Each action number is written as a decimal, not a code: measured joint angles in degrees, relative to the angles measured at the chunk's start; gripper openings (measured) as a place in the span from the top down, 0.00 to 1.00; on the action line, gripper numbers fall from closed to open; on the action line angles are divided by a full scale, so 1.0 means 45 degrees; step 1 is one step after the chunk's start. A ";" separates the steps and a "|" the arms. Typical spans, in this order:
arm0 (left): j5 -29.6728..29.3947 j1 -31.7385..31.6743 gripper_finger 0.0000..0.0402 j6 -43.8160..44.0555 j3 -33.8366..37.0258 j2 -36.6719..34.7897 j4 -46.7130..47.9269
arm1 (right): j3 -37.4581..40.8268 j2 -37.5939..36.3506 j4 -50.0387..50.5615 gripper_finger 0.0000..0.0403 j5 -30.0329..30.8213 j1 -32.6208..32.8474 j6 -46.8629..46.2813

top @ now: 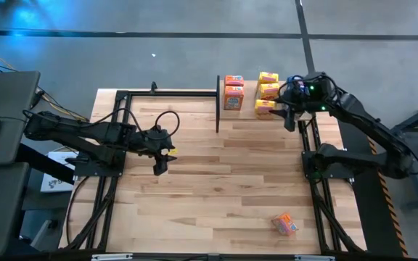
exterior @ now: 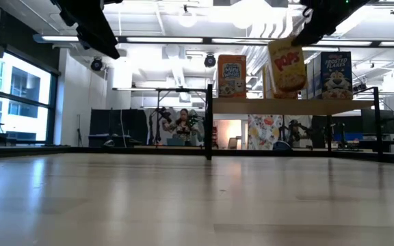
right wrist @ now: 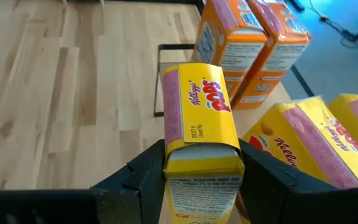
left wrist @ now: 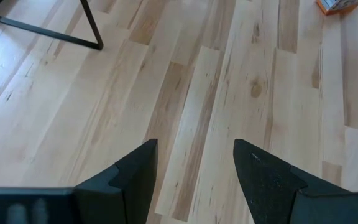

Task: Stack cereal on shelf
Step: Put the yellow cereal box on the shelf aligned with the other yellow cereal boxes

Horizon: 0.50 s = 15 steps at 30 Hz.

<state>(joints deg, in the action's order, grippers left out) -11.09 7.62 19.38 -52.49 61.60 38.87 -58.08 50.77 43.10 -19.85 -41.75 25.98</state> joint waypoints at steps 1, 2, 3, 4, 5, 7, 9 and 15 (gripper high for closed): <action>0.0000 0.0000 0.50 0.0000 0.0000 0.0000 0.0000 | 0.0000 0.0105 -0.0032 0.59 0.0019 -0.0057 0.0003; 0.0000 0.0000 0.50 0.0000 0.0000 0.0000 0.0000 | 0.0000 0.0205 -0.0030 0.59 0.0027 -0.0106 0.0003; 0.0000 0.0000 0.50 0.0000 0.0000 0.0000 0.0000 | 0.0000 0.0290 -0.0023 0.59 0.0030 -0.0159 0.0010; 0.0000 0.0000 0.50 0.0000 0.0000 0.0000 0.0001 | 0.0000 0.0358 -0.0026 0.59 0.0032 -0.0216 0.0035; 0.0000 0.0004 0.50 0.0000 0.0000 0.0000 0.0005 | 0.0000 0.0397 -0.0025 0.59 0.0031 -0.0268 0.0093; 0.0002 0.0000 0.50 0.0000 0.0000 0.0000 0.0005 | 0.0000 0.0430 -0.0023 0.59 -0.0012 -0.0392 0.0204; -0.0398 -0.0027 0.50 0.0694 0.0000 0.0000 -0.0019 | 0.0000 0.0449 -0.0021 0.59 -0.0041 -0.0483 0.0227; -0.1234 -0.0113 0.50 0.1977 0.0000 0.0000 -0.0029 | 0.0000 0.0449 0.0023 0.59 0.0090 -0.0584 0.0287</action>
<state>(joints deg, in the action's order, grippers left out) -16.64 7.11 28.27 -52.49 61.60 38.74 -58.08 52.80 43.20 -19.44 -44.38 27.27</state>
